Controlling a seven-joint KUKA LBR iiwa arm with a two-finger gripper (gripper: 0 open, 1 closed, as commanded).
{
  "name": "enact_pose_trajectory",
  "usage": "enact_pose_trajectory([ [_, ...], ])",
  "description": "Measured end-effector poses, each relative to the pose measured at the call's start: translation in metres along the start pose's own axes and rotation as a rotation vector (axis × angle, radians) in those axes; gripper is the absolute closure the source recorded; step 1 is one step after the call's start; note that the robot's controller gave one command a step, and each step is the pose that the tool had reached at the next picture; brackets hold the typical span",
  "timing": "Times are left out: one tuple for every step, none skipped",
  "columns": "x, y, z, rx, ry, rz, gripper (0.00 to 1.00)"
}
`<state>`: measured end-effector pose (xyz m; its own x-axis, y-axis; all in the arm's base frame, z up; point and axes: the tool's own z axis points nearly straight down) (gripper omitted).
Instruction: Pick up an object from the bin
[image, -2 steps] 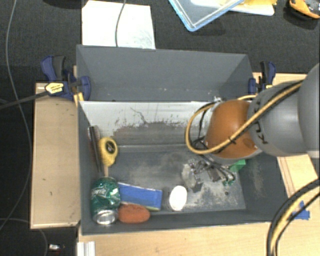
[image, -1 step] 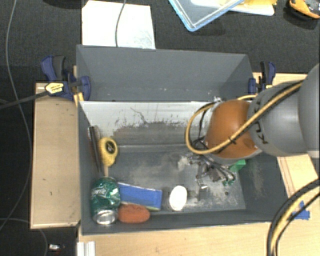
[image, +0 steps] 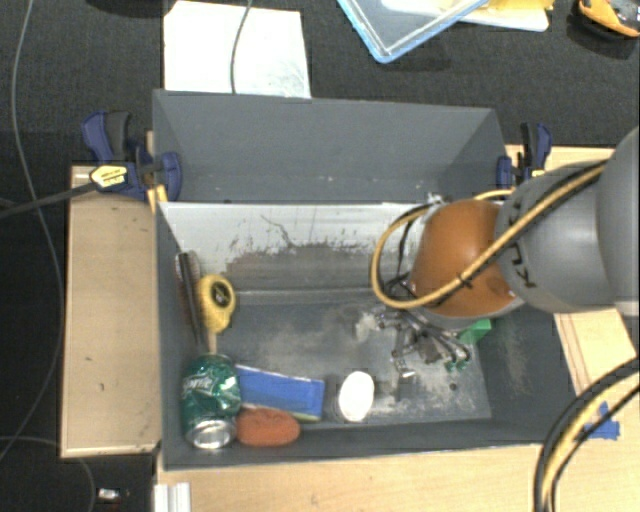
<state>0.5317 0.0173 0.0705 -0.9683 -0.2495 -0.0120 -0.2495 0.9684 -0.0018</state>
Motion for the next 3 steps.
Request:
enact_pose_trajectory([
  [0.01,0.001,-0.028,0.0,-0.002,0.041,0.0],
  [0.021,0.021,-0.063,0.0,-0.004,-0.007,0.0],
  [0.028,0.042,-0.029,0.0,-0.005,-0.055,0.0],
])
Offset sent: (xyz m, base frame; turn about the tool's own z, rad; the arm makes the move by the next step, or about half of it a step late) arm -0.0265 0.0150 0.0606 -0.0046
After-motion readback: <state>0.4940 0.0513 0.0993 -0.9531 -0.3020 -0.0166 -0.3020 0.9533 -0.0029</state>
